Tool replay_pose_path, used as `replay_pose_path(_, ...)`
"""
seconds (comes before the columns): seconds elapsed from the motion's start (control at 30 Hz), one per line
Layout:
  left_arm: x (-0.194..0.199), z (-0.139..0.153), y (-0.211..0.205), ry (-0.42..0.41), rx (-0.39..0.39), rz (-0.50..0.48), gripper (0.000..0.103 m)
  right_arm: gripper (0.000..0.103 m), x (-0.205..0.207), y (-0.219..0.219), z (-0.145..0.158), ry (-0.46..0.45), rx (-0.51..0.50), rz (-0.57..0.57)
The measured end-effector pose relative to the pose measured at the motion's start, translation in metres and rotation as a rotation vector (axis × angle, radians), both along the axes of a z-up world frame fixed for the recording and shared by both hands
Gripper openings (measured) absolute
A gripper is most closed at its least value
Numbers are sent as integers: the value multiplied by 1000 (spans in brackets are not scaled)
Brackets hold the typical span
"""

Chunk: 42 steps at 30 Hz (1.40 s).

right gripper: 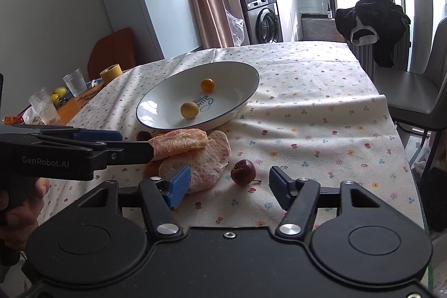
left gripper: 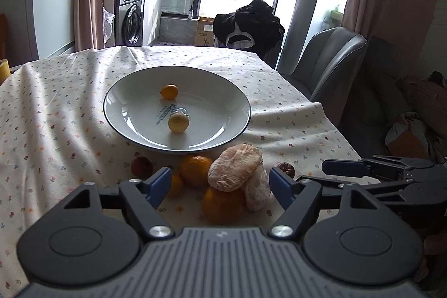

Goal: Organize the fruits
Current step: 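Grasp the red plum with the right tool while the left tool grasps a peeled tangerine piece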

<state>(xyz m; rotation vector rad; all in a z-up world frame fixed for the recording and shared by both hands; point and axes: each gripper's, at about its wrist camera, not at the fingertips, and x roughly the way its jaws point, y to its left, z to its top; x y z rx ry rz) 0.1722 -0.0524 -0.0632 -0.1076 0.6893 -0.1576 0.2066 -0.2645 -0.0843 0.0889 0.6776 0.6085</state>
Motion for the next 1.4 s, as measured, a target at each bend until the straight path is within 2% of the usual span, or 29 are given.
replay_pose_path(0.1,5,-2,-3,6,-6,-11,71,56,4,1,-2,5,-5,-2)
replay_pose_path(0.3,14,-8,-11,26,6,-27,58,47,11,4,-8,25,-14,-6)
replay_pose_path(0.6,25,-15,-14,50,-7,-35,52,47,22,5,-16,37,-26,-14)
replay_pose_path(0.7,27,-15,-14,50,-7,-38,47,47,24,8,-18,37,-34,-8)
replay_pose_path(0.73,27,-15,-14,50,-3,-39,40,47,25,9,-18,36,-36,-5)
replay_pose_path(0.87,27,-15,-11,53,-10,-43,34,47,26,14,-22,41,-46,2)
replay_pose_path(1.03,24,-12,-6,39,-14,-41,33,44,27,17,-24,41,-56,4)
replay_pose_path(1.2,18,-9,-2,28,-23,-40,32,28,28,21,-24,31,-101,-4)
replay_pose_path(1.37,13,-7,3,18,-32,-33,32,26,28,20,-22,45,-94,-13)
replay_pose_path(1.4,12,-7,5,15,-35,-32,32,22,27,19,-21,44,-93,-14)
